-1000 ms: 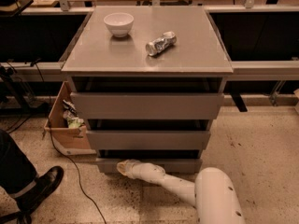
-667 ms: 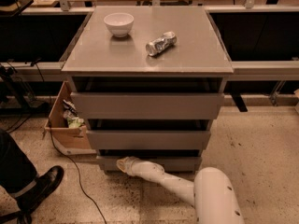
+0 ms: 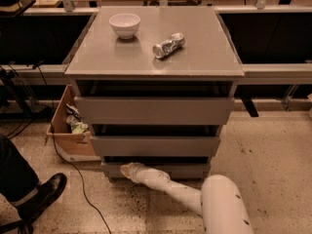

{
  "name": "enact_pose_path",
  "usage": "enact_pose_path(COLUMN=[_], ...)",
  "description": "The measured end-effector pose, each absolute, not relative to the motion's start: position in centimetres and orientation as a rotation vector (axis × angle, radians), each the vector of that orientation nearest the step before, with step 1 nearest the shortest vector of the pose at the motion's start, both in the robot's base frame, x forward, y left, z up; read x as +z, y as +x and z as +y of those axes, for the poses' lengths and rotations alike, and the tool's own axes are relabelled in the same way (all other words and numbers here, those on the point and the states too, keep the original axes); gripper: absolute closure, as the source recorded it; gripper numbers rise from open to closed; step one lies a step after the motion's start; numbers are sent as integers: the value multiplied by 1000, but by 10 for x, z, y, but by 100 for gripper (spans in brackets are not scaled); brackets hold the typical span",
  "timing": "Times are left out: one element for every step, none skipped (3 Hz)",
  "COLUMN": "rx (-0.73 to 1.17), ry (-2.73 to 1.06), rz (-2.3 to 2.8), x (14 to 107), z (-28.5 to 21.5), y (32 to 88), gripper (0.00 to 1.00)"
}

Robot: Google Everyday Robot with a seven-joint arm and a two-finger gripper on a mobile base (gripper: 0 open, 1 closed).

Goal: Close bottom drawer

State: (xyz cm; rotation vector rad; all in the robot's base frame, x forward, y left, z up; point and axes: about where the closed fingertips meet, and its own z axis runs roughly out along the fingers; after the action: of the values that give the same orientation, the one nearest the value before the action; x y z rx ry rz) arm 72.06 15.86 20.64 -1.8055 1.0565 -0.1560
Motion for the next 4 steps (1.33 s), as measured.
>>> enact_pose_path(rx=[-128,-155,-234,-234], ry=[-1817,-1745,-1719,-1719], rz=[1104,1265,1304,1304], x=[203,252,282,282], z=[140,71,32,32], y=[711,715,718,718], gripper=[100,100,100,100])
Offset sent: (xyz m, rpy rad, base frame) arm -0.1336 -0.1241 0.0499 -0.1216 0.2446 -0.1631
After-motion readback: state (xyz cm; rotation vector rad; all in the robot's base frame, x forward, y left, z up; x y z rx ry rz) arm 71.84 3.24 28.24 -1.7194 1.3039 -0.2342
